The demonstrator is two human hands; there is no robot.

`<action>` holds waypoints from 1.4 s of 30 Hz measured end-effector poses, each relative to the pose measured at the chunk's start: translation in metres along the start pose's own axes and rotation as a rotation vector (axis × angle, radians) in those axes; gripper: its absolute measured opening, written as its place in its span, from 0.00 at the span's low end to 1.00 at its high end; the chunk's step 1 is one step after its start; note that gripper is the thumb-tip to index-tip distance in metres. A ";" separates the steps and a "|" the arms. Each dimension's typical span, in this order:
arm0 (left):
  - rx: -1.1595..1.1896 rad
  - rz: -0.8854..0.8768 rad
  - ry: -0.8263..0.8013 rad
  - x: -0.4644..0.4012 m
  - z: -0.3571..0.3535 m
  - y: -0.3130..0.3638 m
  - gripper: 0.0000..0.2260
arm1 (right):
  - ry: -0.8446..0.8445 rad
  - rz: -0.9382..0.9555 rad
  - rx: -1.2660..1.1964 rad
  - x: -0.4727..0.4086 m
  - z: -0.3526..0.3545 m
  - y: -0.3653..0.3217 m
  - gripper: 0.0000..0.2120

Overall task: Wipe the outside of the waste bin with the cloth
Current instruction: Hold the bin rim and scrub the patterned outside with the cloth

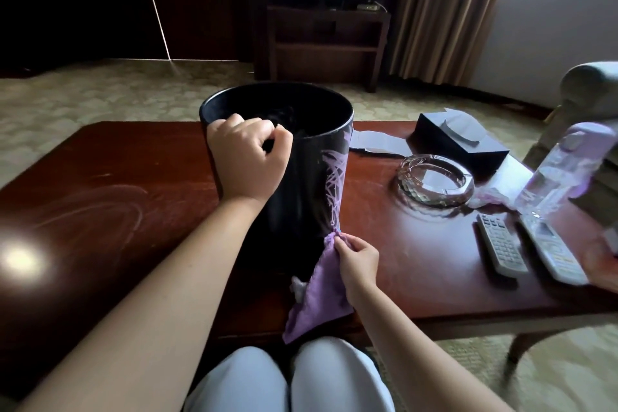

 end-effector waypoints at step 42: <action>-0.013 -0.005 -0.014 -0.001 0.003 0.002 0.16 | 0.042 0.070 -0.132 0.028 -0.013 -0.062 0.07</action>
Point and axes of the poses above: each hand's wrist, its own x-axis away from the middle knuckle, its own z-axis out of the back of the hand, y = z × x, the point moved 3 cm from there along -x, towards the middle knuckle, and after that the axes turned 3 degrees about x, right-handed, at the moved point
